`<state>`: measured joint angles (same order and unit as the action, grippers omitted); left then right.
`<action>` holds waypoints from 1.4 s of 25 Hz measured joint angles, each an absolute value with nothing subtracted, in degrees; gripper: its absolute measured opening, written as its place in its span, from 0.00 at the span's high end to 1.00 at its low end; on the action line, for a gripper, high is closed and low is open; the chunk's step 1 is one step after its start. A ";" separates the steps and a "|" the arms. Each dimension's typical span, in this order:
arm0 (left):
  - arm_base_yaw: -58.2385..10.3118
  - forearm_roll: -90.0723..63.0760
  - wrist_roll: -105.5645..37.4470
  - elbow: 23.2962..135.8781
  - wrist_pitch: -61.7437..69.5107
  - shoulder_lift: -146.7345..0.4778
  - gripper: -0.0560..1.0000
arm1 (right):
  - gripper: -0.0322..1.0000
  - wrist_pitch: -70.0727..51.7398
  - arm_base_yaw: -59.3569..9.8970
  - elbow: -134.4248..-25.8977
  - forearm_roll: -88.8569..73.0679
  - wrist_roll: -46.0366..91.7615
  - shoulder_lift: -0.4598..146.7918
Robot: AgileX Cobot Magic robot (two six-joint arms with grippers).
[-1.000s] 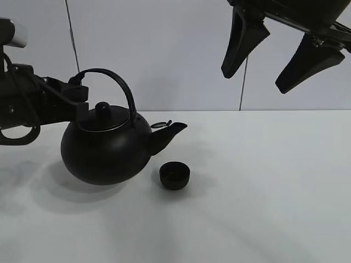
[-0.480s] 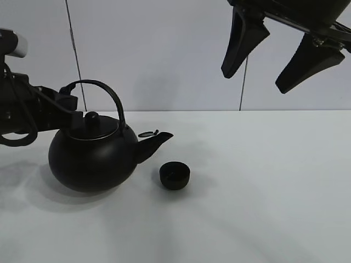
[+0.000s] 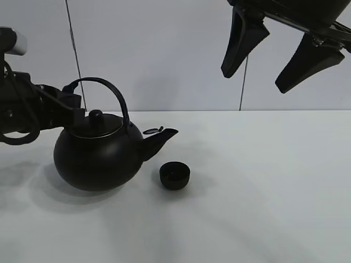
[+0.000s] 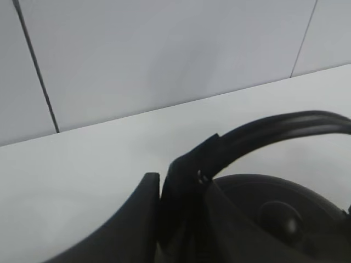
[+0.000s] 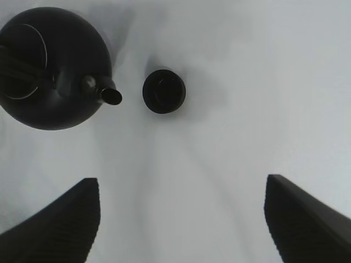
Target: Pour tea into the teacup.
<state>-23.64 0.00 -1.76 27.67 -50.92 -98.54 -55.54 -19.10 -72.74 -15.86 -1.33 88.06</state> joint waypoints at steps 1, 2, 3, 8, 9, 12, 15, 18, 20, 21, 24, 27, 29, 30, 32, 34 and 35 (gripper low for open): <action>-23.64 0.99 -1.65 27.79 -50.92 -98.54 0.81 | 0.42 -55.54 -19.10 -72.74 -15.86 -1.33 88.06; -23.64 2.28 -1.65 28.01 -50.92 -98.54 0.81 | 0.42 -55.54 -19.10 -72.74 -15.86 -1.33 88.06; -23.64 3.28 -1.62 28.18 -50.92 -98.54 0.81 | 0.42 -55.53 -19.10 -72.74 -15.86 -1.33 88.06; -23.74 4.71 -1.58 29.75 -50.16 -98.54 0.81 | 0.42 -55.53 -19.10 -72.74 -15.86 -1.33 88.06; -23.79 4.71 -1.58 30.12 -49.64 -98.54 0.81 | 0.42 -55.53 -19.10 -72.74 -15.86 -1.33 88.06; -23.85 3.46 -1.63 30.67 -47.93 -98.54 0.81 | 0.42 -55.53 -19.10 -72.74 -15.86 -1.33 88.06; -23.85 1.07 -1.81 30.80 -46.95 -98.54 0.81 | 0.42 -55.53 -19.10 -72.74 -15.86 -1.33 88.06; -23.85 0.00 -2.05 30.80 -46.15 -98.54 0.81 | 0.42 -55.48 -19.10 -72.74 -15.86 -1.33 88.06; -23.85 0.00 -2.05 30.80 -45.68 -98.54 0.81 | 0.42 -55.48 -19.10 -72.74 -15.86 -1.33 88.06; -23.85 0.00 -1.99 30.80 -45.35 -98.54 0.81 | 0.42 -55.48 -19.10 -72.74 -15.86 -1.33 88.06; -23.85 0.00 -1.01 30.80 -44.79 -98.54 0.81 | 0.42 -55.48 -19.10 -72.74 -15.86 -1.33 88.06; -23.85 -1.92 0.00 30.80 -44.69 -98.54 0.81 | 0.42 -55.48 -19.10 -72.74 -15.86 -1.33 88.06; -23.85 -2.85 0.66 30.80 -44.69 -98.54 0.81 | 0.42 -55.47 -19.10 -72.74 -15.86 -1.33 88.06; -23.85 -3.15 1.25 30.80 -44.51 -98.54 0.81 | 0.42 -55.41 -19.10 -72.74 -15.86 -1.33 88.06; -23.85 -3.94 2.37 30.80 -44.52 -98.54 0.81 | 0.42 -55.25 -19.10 -72.74 -15.86 -1.33 88.06; -23.85 -4.43 2.90 30.80 -44.52 -98.54 0.81 | 0.42 -55.25 -19.10 -72.74 -15.86 -1.33 88.06; -23.85 -4.47 2.84 30.80 -44.52 -98.54 0.81 | 0.42 -55.25 -19.10 -72.74 -15.86 -1.33 88.06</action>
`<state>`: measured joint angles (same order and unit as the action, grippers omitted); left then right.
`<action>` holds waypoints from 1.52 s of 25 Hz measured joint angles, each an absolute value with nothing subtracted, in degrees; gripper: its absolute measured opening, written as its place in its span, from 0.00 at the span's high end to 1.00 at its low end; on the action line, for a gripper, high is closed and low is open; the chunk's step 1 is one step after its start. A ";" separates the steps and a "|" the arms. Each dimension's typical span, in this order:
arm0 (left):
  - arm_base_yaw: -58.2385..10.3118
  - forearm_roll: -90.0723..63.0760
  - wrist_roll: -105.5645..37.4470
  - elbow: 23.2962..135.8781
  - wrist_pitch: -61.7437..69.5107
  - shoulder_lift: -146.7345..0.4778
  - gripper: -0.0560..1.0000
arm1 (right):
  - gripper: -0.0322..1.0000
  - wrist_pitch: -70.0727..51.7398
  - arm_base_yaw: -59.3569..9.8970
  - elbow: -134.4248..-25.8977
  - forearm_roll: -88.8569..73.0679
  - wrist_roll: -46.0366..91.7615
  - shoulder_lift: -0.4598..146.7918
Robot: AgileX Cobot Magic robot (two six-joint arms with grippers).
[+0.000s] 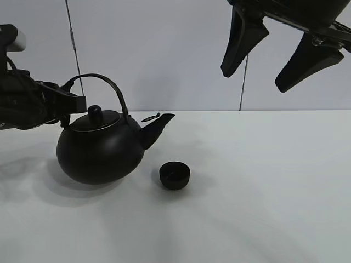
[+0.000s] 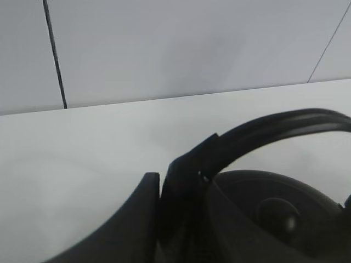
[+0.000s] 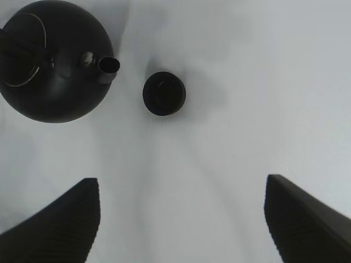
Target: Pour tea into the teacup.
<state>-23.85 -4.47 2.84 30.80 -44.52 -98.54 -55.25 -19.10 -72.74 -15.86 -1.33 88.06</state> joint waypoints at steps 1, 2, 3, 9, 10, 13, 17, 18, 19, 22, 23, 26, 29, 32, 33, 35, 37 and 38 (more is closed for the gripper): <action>-23.85 -4.16 2.57 30.80 -44.63 -98.54 0.81 | 0.42 -55.25 -19.10 -72.74 -15.86 -1.33 88.06; -23.85 -3.36 2.10 30.80 -44.79 -98.54 0.81 | 0.42 -55.25 -19.10 -72.74 -15.86 -1.33 88.06; -23.85 -2.34 1.41 30.80 -45.01 -98.54 0.81 | 0.42 -55.25 -19.10 -72.74 -15.86 -1.33 88.06; -23.85 1.76 -3.48 30.80 -45.41 -98.54 0.81 | 0.42 -54.92 -19.10 -72.74 -15.86 -1.33 88.06; -23.85 1.86 -4.26 30.86 -45.41 -98.54 0.81 | 0.42 -54.92 -19.10 -72.74 -15.86 -1.33 88.06; -23.85 1.91 -5.37 31.03 -45.41 -98.54 0.81 | 0.42 -54.87 -19.10 -72.74 -15.86 -1.33 88.06; -23.85 0.56 -6.38 31.41 -44.49 -98.54 0.82 | 0.42 -54.87 -19.10 -72.74 -15.86 -1.33 88.06; -23.85 0.36 -6.55 31.54 -44.22 -98.54 0.82 | 0.42 -54.87 -19.10 -72.74 -15.86 -1.33 88.06; -23.85 0.00 -6.92 31.73 -43.79 -98.54 0.82 | 0.42 -54.87 -19.10 -72.74 -15.86 -1.33 88.06; -23.85 0.00 -8.02 32.28 -42.80 -98.54 0.82 | 0.42 -54.87 -19.10 -72.74 -15.86 -1.33 88.06; -23.85 0.00 -8.48 32.55 -42.38 -98.54 0.82 | 0.42 -54.87 -19.10 -72.74 -15.86 -1.28 88.06; -23.85 0.00 -9.37 33.10 -41.46 -98.54 0.82 | 0.42 -54.87 -19.10 -72.74 -15.86 -1.28 88.06; -23.85 0.00 -9.93 33.17 -40.69 -98.54 0.82 | 0.42 -54.87 -19.10 -72.74 -15.86 -1.28 88.06; -23.85 0.00 -10.48 33.17 -40.20 -98.54 0.82 | 0.42 -54.87 -19.10 -72.74 -15.86 -1.28 88.06; -23.85 0.00 -10.48 33.17 -40.20 -98.54 0.82 | 0.42 -54.87 -19.10 -72.74 -15.86 -1.28 88.06; -23.85 0.00 -10.30 33.17 -40.20 -98.54 0.82 | 0.42 -54.87 -19.10 -72.74 -15.86 -1.28 88.06; -23.85 0.00 -10.09 33.17 -40.20 -98.54 0.82 | 0.42 -54.87 -19.10 -72.74 -15.86 -1.28 88.06; -23.85 0.00 -9.98 33.17 -40.20 -98.54 0.82 | 0.42 -54.87 -19.10 -72.74 -15.86 -1.28 88.06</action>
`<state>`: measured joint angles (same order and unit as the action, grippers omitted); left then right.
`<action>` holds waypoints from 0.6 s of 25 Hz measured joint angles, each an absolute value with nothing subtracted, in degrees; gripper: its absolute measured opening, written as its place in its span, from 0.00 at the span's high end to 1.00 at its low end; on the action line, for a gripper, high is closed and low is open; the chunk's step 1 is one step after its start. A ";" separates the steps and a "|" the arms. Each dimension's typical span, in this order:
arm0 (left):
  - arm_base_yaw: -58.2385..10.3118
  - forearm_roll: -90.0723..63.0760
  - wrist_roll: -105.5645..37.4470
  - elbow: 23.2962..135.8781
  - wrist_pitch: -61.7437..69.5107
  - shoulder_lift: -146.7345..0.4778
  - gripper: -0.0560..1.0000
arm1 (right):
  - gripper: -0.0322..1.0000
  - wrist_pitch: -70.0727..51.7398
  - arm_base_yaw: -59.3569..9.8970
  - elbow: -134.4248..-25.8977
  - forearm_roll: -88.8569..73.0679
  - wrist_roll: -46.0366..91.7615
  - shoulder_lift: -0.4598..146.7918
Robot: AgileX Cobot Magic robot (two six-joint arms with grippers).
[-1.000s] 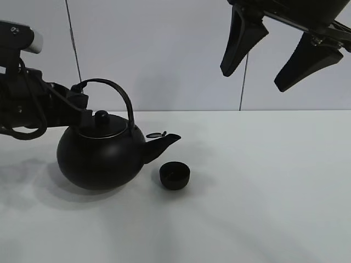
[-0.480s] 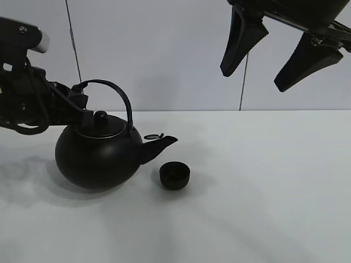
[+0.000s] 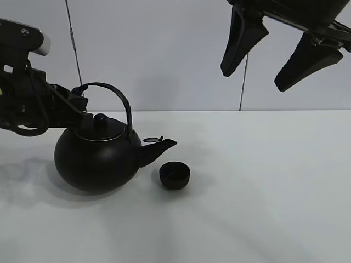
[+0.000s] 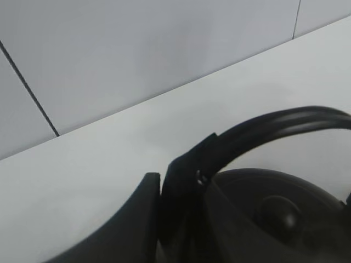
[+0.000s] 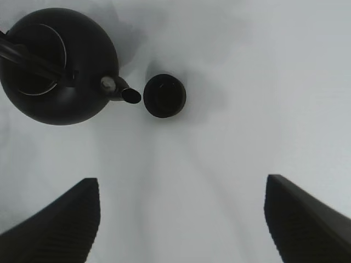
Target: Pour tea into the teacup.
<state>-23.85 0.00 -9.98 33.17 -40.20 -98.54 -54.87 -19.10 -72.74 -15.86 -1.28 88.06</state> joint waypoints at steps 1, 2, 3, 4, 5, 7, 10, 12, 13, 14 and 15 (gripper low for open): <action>-23.85 0.00 -9.87 33.17 -40.20 -98.54 0.82 | 0.42 -54.87 -19.10 -72.74 -15.86 -1.28 88.06; -23.85 0.00 -9.78 33.17 -40.20 -98.54 0.82 | 0.42 -54.87 -19.10 -72.74 -15.86 -1.28 88.06; -23.85 0.00 -9.78 33.17 -40.20 -98.54 0.82 | 0.42 -54.87 -19.10 -72.74 -15.86 -1.28 88.06; -23.85 0.00 -9.78 33.17 -40.20 -98.54 0.82 | 0.42 -54.87 -19.10 -72.74 -15.86 -1.28 88.06; -23.85 0.00 -9.78 33.17 -40.20 -98.54 0.82 | 0.42 -54.87 -19.10 -72.74 -15.86 -1.28 88.06; -23.85 0.00 -10.37 33.17 -40.20 -98.54 0.82 | 0.42 -54.87 -19.10 -72.74 -15.86 -1.27 88.06; -23.85 0.00 -11.70 33.17 -40.16 -98.54 0.82 | 0.42 -54.87 -19.10 -72.74 -15.86 -1.27 88.06; -23.85 0.00 -12.04 33.17 -39.75 -98.54 0.82 | 0.42 -54.87 -19.10 -72.74 -15.86 -1.27 88.06; -23.85 0.00 -12.16 33.17 -39.53 -98.54 0.82 | 0.42 -54.87 -19.10 -72.74 -15.86 -1.27 88.06; -23.85 0.00 -12.23 33.17 -39.35 -98.54 0.82 | 0.42 -54.87 -19.10 -72.74 -15.86 -1.27 88.06; -23.85 0.00 -12.40 33.17 -39.28 -98.54 0.82 | 0.42 -54.87 -19.10 -72.74 -15.86 -1.27 88.06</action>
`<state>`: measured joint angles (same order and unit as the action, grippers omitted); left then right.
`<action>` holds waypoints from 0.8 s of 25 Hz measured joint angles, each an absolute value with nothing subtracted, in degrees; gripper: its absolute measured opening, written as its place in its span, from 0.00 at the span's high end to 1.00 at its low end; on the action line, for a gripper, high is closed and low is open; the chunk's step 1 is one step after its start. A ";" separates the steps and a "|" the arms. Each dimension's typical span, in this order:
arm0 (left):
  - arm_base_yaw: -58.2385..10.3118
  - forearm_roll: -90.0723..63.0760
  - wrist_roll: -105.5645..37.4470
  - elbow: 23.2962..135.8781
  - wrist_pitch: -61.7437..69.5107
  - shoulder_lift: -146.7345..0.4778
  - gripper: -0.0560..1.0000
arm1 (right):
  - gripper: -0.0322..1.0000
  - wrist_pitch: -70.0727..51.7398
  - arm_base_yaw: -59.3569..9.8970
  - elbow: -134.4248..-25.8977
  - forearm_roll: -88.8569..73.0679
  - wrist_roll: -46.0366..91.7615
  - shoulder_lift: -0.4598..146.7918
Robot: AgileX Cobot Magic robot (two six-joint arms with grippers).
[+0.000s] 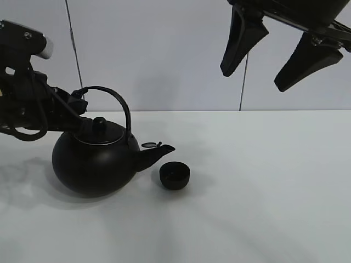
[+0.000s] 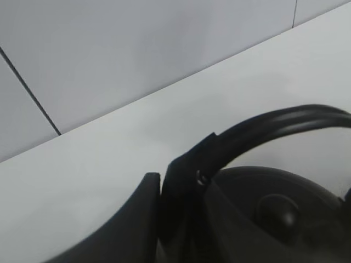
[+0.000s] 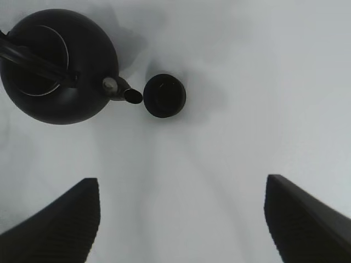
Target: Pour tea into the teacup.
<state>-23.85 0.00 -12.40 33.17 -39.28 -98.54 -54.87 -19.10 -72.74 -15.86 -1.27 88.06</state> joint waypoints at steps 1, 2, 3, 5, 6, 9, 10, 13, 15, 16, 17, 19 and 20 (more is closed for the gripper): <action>-23.85 0.00 -12.53 33.17 -39.28 -98.54 0.82 | 0.42 -54.87 -19.10 -72.74 -15.86 -1.27 88.06; -23.85 0.00 -12.83 33.17 -39.24 -98.54 0.82 | 0.42 -54.87 -19.10 -72.74 -15.86 -1.27 88.06; -23.85 0.00 -13.04 33.17 -39.18 -98.54 0.82 | 0.42 -54.87 -19.10 -72.74 -15.86 -1.27 88.06; -23.85 0.00 -13.41 33.17 -38.64 -98.54 0.82 | 0.42 -54.87 -19.10 -72.74 -15.86 -1.27 88.06; -23.85 -0.62 -13.47 33.17 -38.20 -98.54 0.82 | 0.42 -54.87 -19.10 -72.74 -15.86 -1.27 88.06; -23.85 -1.66 -13.70 33.17 -36.86 -98.54 0.82 | 0.42 -54.87 -19.10 -72.74 -15.86 -1.27 88.06; -23.85 -1.87 -13.70 33.17 -36.74 -98.54 0.82 | 0.42 -54.87 -19.10 -72.74 -15.86 -1.27 88.06; -23.85 -1.93 -13.70 33.17 -36.01 -98.03 0.82 | 0.42 -54.87 -19.10 -72.74 -15.86 -1.27 88.06; -23.85 -2.05 -13.34 33.17 -35.95 -97.37 0.82 | 0.42 -54.87 -19.10 -72.74 -15.86 -1.27 88.06; -23.85 -2.12 -13.10 33.17 -36.08 -97.18 0.82 | 0.42 -54.87 -19.10 -72.74 -15.86 -1.27 88.06; -23.85 -2.12 -12.97 33.17 -36.73 -97.02 0.82 | 0.42 -54.86 -19.10 -72.74 -15.86 -1.27 88.06; -23.85 -2.06 -12.72 33.17 -37.45 -96.90 0.82 | 0.42 -54.80 -19.10 -72.74 -15.86 -1.27 88.06; -23.85 -2.06 -12.70 33.17 -37.51 -96.90 0.82 | 0.42 -54.67 -19.10 -72.74 -15.86 -1.27 88.06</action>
<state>-23.85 -2.06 -12.70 33.17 -37.51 -96.90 -54.67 -19.10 -72.74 -15.86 -1.27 88.06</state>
